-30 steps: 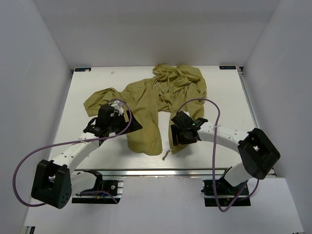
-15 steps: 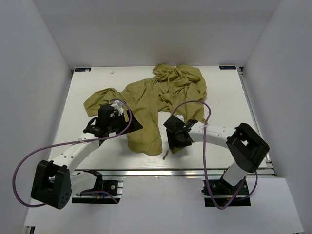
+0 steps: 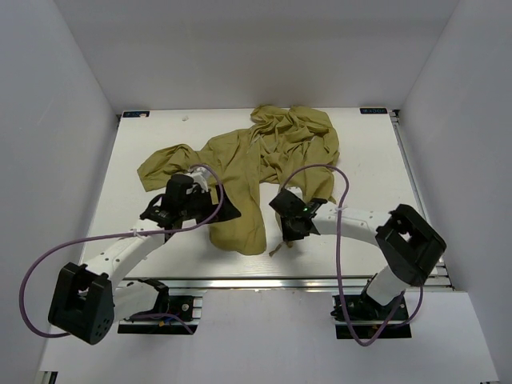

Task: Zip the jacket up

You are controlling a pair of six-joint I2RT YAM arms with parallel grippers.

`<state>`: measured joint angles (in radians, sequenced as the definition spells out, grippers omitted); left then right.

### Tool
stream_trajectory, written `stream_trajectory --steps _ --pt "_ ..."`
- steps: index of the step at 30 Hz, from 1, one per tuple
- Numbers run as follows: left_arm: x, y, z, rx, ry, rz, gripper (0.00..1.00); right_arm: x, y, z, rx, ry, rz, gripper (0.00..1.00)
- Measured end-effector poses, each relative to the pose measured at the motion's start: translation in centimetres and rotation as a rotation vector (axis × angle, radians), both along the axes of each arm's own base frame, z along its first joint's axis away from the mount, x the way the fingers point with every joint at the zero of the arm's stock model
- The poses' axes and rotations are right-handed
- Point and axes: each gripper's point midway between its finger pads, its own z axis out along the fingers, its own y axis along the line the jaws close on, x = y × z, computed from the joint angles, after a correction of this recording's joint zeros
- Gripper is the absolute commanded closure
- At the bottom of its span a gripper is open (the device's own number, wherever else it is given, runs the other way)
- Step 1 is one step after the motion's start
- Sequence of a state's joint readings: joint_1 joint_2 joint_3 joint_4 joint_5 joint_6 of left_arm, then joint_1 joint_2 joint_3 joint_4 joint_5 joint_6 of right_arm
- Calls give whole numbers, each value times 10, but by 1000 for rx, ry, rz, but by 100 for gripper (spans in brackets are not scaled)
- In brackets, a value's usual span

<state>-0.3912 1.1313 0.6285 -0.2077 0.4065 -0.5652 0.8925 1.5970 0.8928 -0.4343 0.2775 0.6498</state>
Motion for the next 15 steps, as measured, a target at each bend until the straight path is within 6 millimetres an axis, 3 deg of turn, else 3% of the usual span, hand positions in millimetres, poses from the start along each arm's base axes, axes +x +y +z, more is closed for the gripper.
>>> stream_trajectory --steps 3,8,11,15 --pt "-18 -24 4 1 -27 -129 2 3 5 16 52 -41 27 100" --pt "-43 -73 24 -19 -154 -374 2 16 22 81 239 -201 61 100" --pt "-45 -87 28 -37 -235 -462 2 19 26 113 329 -273 80 100" --pt "-41 -94 31 -43 -332 -538 2 19 27 132 388 -306 101 100"
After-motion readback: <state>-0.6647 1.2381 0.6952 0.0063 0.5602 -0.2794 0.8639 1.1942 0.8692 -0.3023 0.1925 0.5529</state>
